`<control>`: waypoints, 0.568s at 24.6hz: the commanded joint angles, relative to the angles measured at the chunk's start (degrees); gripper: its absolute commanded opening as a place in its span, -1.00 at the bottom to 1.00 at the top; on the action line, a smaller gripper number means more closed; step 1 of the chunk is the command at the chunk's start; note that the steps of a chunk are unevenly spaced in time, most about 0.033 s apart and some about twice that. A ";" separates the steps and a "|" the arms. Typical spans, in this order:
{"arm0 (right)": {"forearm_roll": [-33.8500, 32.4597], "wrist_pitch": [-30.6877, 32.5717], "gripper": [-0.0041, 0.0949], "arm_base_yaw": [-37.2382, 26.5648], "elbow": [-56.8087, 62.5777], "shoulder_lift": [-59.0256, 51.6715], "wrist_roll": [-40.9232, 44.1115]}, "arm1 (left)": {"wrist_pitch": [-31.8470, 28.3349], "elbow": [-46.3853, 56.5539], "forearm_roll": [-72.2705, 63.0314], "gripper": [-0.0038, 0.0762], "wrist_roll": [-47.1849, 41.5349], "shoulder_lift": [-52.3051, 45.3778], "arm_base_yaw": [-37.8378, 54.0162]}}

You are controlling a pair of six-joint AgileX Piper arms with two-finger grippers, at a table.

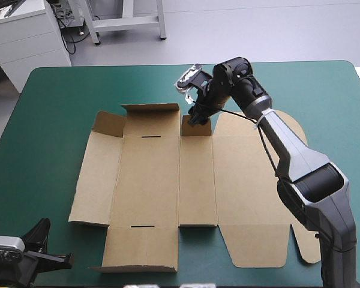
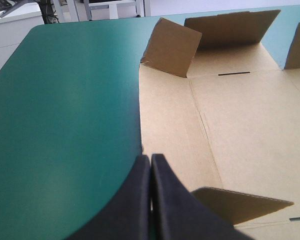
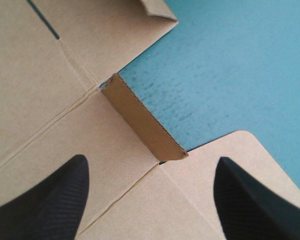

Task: Fold the box

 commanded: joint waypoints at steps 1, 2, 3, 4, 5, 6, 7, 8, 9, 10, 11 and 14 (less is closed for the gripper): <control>-5.05 0.46 -0.03 -0.07 -2.28 -4.98 10.95 | -4.22 -1.02 -0.64 -0.98 -0.41 -0.97 -0.32; -7.18 0.46 -0.23 -0.18 -2.28 -5.26 13.48 | -4.22 -1.02 -0.64 -0.98 -0.41 -0.97 -0.32; -8.88 0.46 -0.56 -0.29 -2.28 -5.57 15.23 | -4.22 -1.02 -0.64 -0.98 -0.41 -0.97 -0.32; -9.89 0.46 -0.85 -0.54 -2.28 -6.03 16.53 | -4.22 -1.02 -0.64 -0.98 -0.41 -0.97 -0.32; -9.67 0.46 -0.96 -0.87 -2.28 -6.50 17.75 | -4.22 -1.02 -0.64 -0.98 -0.41 -0.97 -0.32; -9.20 0.46 -0.92 -1.30 -2.28 -7.01 19.03 | -4.22 -1.02 -0.64 -0.98 -0.41 -0.97 -0.32; -8.06 0.46 -0.93 -2.06 -2.15 -7.65 19.57 | -4.22 -1.02 -0.64 -0.98 -0.41 -0.97 -0.32; -6.77 0.46 -0.93 -2.61 -1.94 -8.23 19.68 | -4.22 -1.02 -0.64 -0.98 -0.41 -0.97 -0.32; -5.02 0.46 -0.93 -3.63 -1.40 -9.09 20.00 | -4.22 -1.02 -0.64 -0.97 -0.41 -0.97 -0.32; -2.23 0.46 -0.93 -5.54 0.83 -11.57 20.00 | -4.22 -1.02 -0.64 -0.88 -0.41 -0.97 -0.32; -1.56 0.46 -0.93 -7.18 4.13 -14.05 19.90 | -4.22 -1.02 -0.64 -0.73 -0.41 -0.97 -0.32; -2.23 0.34 -0.93 -10.78 16.95 -22.13 19.11 | -4.22 -1.02 -0.64 -0.11 -0.41 -0.97 -0.32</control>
